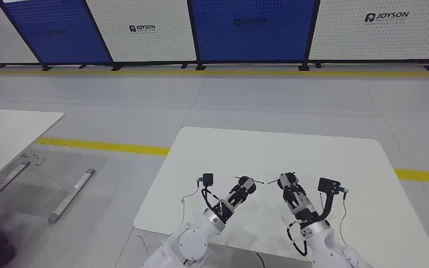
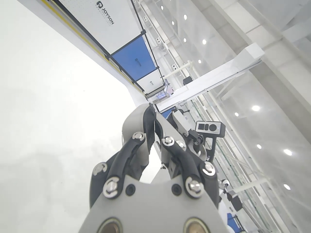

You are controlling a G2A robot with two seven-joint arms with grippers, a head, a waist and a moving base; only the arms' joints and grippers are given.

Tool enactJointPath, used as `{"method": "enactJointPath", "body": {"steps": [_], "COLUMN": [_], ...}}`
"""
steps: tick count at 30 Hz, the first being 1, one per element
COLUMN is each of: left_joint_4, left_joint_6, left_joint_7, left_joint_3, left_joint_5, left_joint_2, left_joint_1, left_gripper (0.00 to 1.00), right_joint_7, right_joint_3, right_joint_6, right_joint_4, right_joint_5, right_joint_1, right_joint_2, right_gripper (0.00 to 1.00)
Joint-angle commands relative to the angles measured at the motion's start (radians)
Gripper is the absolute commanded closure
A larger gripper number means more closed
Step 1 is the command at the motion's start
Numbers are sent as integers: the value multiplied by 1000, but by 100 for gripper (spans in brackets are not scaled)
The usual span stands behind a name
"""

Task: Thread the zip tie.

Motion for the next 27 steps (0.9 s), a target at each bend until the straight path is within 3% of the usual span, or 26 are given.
{"method": "enactJointPath", "body": {"steps": [1, 15, 27], "left_joint_4": [0, 0, 0], "left_joint_6": [0, 0, 0], "left_joint_7": [0, 0, 0], "left_joint_3": [0, 0, 0], "left_joint_5": [0, 0, 0], "left_joint_2": [0, 0, 0], "left_joint_1": [0, 0, 0], "left_gripper": [100, 100, 100], "right_joint_7": [0, -4, 1], "right_joint_3": [0, -38, -18], "right_joint_6": [0, 32, 31], "right_joint_4": [0, 46, 22], "right_joint_5": [0, -30, -62], "right_joint_1": [0, 38, 12], "right_joint_2": [0, -30, -43], "right_gripper": [100, 100, 100]}}
